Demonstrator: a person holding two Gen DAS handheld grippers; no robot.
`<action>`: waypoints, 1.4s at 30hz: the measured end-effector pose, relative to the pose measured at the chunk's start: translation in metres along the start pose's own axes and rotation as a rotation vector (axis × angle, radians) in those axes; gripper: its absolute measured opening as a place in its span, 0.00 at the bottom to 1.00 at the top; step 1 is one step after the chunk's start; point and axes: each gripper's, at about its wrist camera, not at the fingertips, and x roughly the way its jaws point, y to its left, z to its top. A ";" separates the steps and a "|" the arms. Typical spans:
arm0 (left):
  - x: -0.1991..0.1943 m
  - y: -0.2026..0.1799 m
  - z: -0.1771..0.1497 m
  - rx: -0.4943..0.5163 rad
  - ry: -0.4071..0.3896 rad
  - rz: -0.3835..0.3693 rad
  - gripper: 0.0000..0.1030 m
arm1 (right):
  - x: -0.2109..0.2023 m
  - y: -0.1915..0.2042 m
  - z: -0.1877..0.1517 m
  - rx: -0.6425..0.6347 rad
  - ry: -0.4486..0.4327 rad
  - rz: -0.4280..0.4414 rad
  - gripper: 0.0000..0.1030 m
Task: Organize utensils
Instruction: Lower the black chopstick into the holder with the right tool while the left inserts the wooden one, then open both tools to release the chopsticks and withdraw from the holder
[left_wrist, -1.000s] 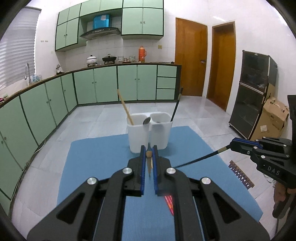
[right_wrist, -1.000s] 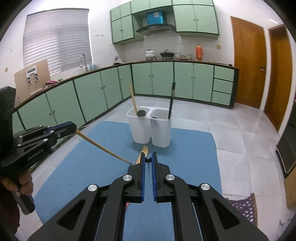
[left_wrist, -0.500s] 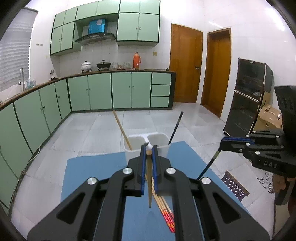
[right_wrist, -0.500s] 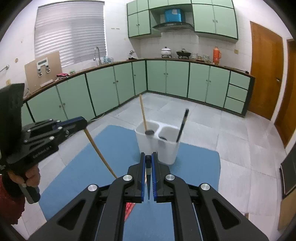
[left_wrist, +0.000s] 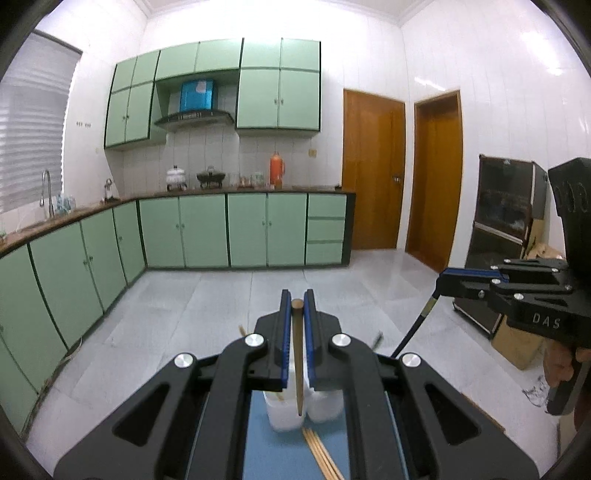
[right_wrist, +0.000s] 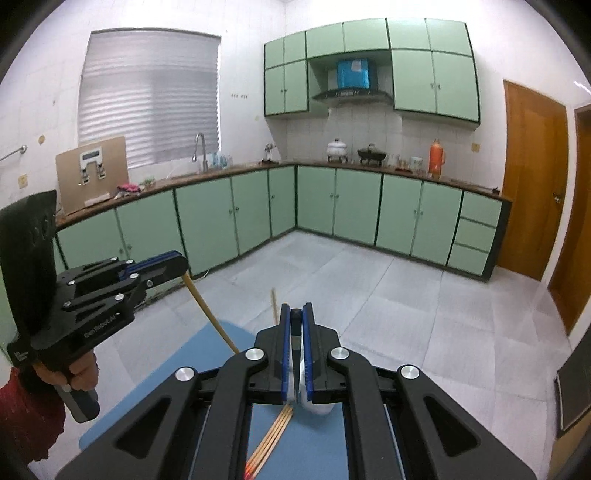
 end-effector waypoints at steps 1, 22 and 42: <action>0.005 -0.001 0.006 0.001 -0.013 0.004 0.06 | 0.003 -0.002 0.005 -0.003 -0.006 -0.005 0.06; 0.130 0.017 -0.049 0.014 0.188 0.049 0.09 | 0.132 -0.040 -0.040 0.031 0.148 -0.082 0.06; 0.009 0.018 -0.077 -0.019 0.018 0.151 0.88 | 0.024 -0.037 -0.086 0.094 -0.045 -0.175 0.84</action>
